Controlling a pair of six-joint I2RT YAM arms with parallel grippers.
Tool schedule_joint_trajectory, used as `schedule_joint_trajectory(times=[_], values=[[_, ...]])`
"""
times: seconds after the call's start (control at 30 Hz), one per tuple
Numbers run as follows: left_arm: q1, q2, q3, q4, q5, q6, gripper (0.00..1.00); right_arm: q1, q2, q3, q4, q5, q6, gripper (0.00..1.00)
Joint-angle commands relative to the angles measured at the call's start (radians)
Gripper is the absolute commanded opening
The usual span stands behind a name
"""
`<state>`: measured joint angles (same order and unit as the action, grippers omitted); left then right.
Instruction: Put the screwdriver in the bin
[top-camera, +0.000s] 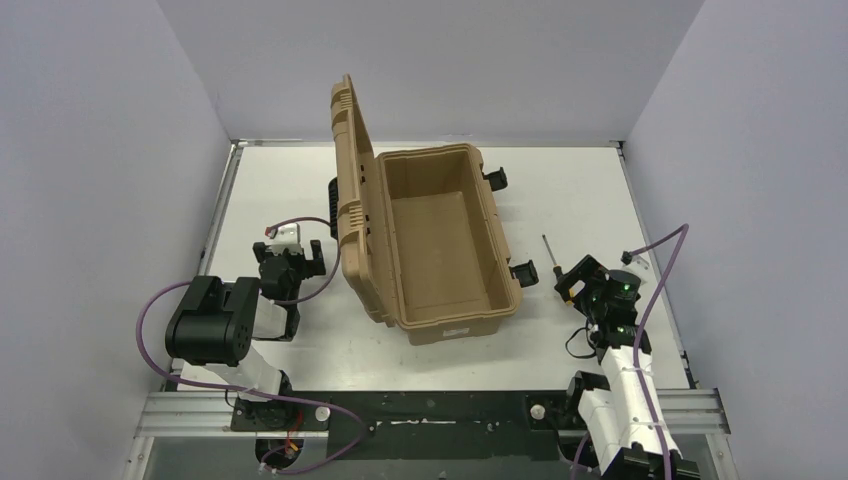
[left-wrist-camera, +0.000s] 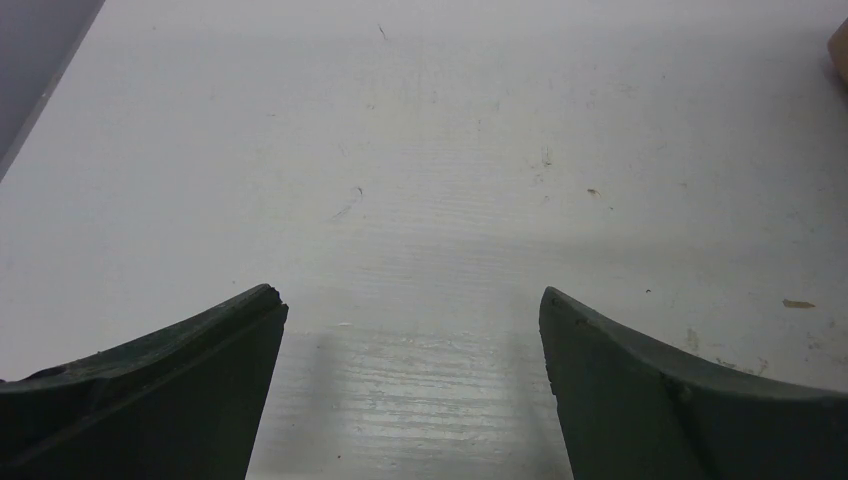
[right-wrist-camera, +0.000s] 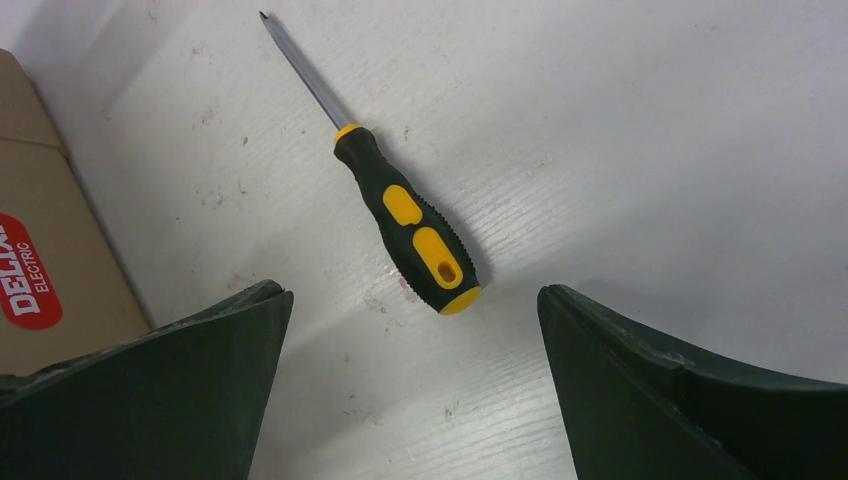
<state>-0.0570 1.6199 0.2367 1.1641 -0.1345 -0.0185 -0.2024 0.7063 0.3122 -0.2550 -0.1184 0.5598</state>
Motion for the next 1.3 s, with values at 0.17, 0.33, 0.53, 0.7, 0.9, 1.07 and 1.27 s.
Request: schedule_joint_trajectory(times=[0.17, 0.33, 0.53, 0.7, 0.9, 1.07, 1.27], values=[[0.002, -0.006, 0.015, 0.051, 0.000, -0.007, 0.97, -0.005, 0.060, 0.181, -0.015, 0.046, -0.109, 1.00], [0.002, -0.007, 0.016, 0.052, -0.001, -0.007, 0.97, -0.005, 0.294, 0.435, -0.164, 0.060, -0.276, 1.00], [0.002, -0.008, 0.016, 0.051, -0.001, -0.006, 0.97, 0.009, 0.656, 0.692, -0.389, 0.052, -0.405, 1.00], [0.002, -0.007, 0.016, 0.051, 0.000, -0.007, 0.97, 0.071, 0.852, 0.774, -0.461, 0.067, -0.427, 0.99], [0.002, -0.008, 0.015, 0.051, -0.001, -0.007, 0.97, 0.154, 0.973, 0.763, -0.454, 0.080, -0.415, 0.96], [0.002, -0.008, 0.015, 0.051, -0.001, -0.007, 0.97, 0.152, 1.028, 0.736, -0.431, 0.074, -0.412, 0.83], [0.003, -0.008, 0.015, 0.052, 0.000, -0.007, 0.97, 0.146, 1.066, 0.727, -0.437, 0.051, -0.424, 0.13]])
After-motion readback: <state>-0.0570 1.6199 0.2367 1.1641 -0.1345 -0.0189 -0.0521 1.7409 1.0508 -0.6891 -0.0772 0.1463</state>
